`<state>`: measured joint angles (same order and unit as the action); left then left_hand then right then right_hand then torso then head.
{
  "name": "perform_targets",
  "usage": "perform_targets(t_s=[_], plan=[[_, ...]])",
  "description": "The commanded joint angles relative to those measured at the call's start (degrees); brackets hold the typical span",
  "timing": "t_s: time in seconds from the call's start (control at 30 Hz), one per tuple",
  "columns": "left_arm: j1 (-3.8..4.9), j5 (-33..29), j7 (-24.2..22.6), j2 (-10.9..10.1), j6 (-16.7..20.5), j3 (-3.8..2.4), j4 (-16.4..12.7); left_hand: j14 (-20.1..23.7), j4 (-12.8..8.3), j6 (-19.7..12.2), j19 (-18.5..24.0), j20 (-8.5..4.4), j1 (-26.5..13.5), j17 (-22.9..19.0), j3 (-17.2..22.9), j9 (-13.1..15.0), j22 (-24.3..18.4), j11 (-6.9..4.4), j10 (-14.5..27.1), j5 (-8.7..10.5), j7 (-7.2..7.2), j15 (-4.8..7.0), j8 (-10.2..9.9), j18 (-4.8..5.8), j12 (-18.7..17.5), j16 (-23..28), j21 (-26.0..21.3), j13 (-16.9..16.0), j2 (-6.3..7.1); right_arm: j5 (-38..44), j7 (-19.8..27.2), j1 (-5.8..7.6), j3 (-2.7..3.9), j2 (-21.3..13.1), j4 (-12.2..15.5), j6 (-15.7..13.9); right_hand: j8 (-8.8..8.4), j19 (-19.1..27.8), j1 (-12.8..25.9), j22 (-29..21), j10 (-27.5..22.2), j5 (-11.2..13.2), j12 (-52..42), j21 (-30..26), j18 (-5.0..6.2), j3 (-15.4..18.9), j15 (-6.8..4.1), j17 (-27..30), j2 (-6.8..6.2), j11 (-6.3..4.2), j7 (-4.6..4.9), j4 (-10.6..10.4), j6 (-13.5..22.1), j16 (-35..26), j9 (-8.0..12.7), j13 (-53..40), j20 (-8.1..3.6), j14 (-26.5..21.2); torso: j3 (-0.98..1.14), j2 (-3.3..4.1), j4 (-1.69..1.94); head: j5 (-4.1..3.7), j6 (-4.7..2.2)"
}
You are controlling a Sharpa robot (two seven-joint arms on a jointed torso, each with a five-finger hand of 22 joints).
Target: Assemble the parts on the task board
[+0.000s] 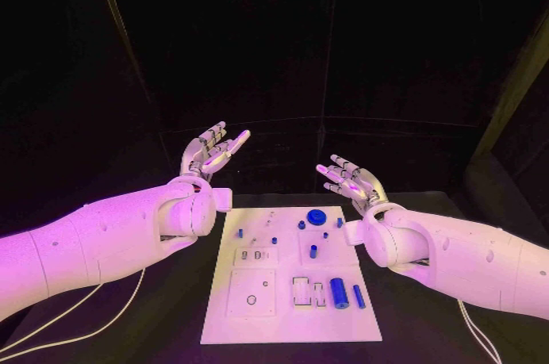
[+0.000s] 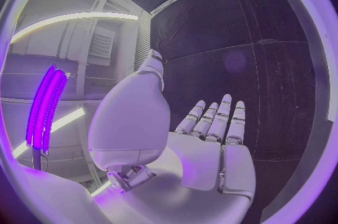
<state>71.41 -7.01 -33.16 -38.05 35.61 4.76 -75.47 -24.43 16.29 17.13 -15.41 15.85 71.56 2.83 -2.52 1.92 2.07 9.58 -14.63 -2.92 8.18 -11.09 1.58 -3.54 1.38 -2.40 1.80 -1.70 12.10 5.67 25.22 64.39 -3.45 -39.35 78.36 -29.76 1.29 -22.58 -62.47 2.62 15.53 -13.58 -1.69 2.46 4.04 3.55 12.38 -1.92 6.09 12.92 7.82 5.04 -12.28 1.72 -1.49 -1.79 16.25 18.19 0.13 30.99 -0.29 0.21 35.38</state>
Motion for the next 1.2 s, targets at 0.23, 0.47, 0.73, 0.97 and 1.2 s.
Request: perform_targets(t_s=[0.23, 0.47, 0.73, 0.97, 1.2], plan=[[0.22, -2.61, -3.32, 0.16, -4.12, 0.06, 0.34, -17.79, 0.63, 10.24, -15.00, 0.64, 3.83, 2.62, 3.67, 1.09, 2.44, 3.02, -14.14, -0.33, 5.48, -1.24, 2.09, -4.30, 2.74, -5.00, 4.45, -1.45, -4.41, 6.98, -3.71, 1.39, -0.86, 1.56, -3.42, 14.10, 5.66, -21.39, -14.36, 3.22, 34.09, 5.86, -7.98, 7.28, 5.91, -0.13, -1.74, -2.13, 0.75, -0.47, 7.34, 7.53, -28.80, 7.93, -2.89, -2.35, 0.17, 32.36, 0.00, -0.01, -0.02, -0.01, 0.00], [0.21, -1.52, -3.41, -3.43, -7.59, 0.18, -1.87, -30.59, -0.67, 27.56, -32.40, -0.08, 6.51, 3.92, 5.19, 2.50, 4.90, 2.17, -34.70, 0.04, 5.74, 1.64, 5.39, -7.14, 7.21, -9.11, 10.87, -2.52, -7.87, 25.64, -3.51, 3.95, -0.86, 0.36, -5.90, 9.89, 5.81, -27.11, -15.47, 3.71, 40.66, 3.51, -7.30, 10.13, 6.53, -0.95, -4.10, -1.70, 1.80, -2.45, 5.50, 10.29, -38.44, 7.99, -2.45, -1.70, -1.31, 40.24, -0.11, 1.96, 0.12, -0.22, 0.72], [0.20, 1.72, -3.34, -6.60, -8.49, 0.23, -6.47, -39.67, -4.41, 34.69, -40.95, -2.76, 9.29, 6.09, 5.13, 2.22, 5.25, 0.23, -41.40, 0.07, 4.51, 4.40, 6.35, -7.04, 7.64, -11.05, 12.84, -2.07, -9.72, 38.09, -6.04, 6.28, -0.85, 0.48, -7.00, 10.34, 4.57, -35.87, -15.27, 6.32, 45.90, 2.51, -5.32, 16.61, 6.39, -2.04, -7.09, -1.79, 1.87, -3.96, 4.71, 11.53, -42.50, 7.83, -2.33, -1.79, -4.99, 49.49, -0.20, 4.41, -0.18, -0.34, -0.10], [0.19, 2.50, -3.11, -9.83, -10.01, 0.24, -12.01, -43.31, -6.05, 35.97, -44.19, -3.81, 9.73, 8.07, 4.79, 1.90, 5.20, -0.39, -43.22, 0.06, 4.20, 5.37, 5.79, -7.00, 6.77, -11.62, 13.19, -2.07, -10.57, 51.14, -11.82, 7.92, -0.84, 0.58, -6.80, 11.91, 4.35, -41.31, -16.33, 10.79, 52.56, 0.90, -5.55, 24.75, 6.41, -3.35, -10.24, -2.10, 0.93, -6.41, 2.86, 11.62, -45.38, 9.71, -2.34, -1.97, -8.45, 58.51, -0.42, 6.73, -0.17, -0.51, -0.35], [0.17, 2.70, -2.79, -11.59, -11.91, 0.23, -15.89, -43.58, -6.54, 36.16, -44.63, -3.97, 9.98, 8.51, 4.84, 1.87, 5.12, -0.45, -43.58, 0.05, 4.15, 5.48, 5.58, -6.96, 6.53, -11.47, 13.11, -2.09, -10.96, 67.65, -19.62, 9.23, -0.80, 1.15, -5.93, 14.82, 3.56, -44.71, -14.46, 16.29, 55.85, 0.49, -4.15, 33.97, 6.41, -4.37, -12.59, -3.34, -0.58, -8.16, 1.59, 11.40, -47.14, 14.76, -2.35, -2.01, -10.63, 68.37, -0.54, 8.56, 0.11, -0.82, -0.40]])
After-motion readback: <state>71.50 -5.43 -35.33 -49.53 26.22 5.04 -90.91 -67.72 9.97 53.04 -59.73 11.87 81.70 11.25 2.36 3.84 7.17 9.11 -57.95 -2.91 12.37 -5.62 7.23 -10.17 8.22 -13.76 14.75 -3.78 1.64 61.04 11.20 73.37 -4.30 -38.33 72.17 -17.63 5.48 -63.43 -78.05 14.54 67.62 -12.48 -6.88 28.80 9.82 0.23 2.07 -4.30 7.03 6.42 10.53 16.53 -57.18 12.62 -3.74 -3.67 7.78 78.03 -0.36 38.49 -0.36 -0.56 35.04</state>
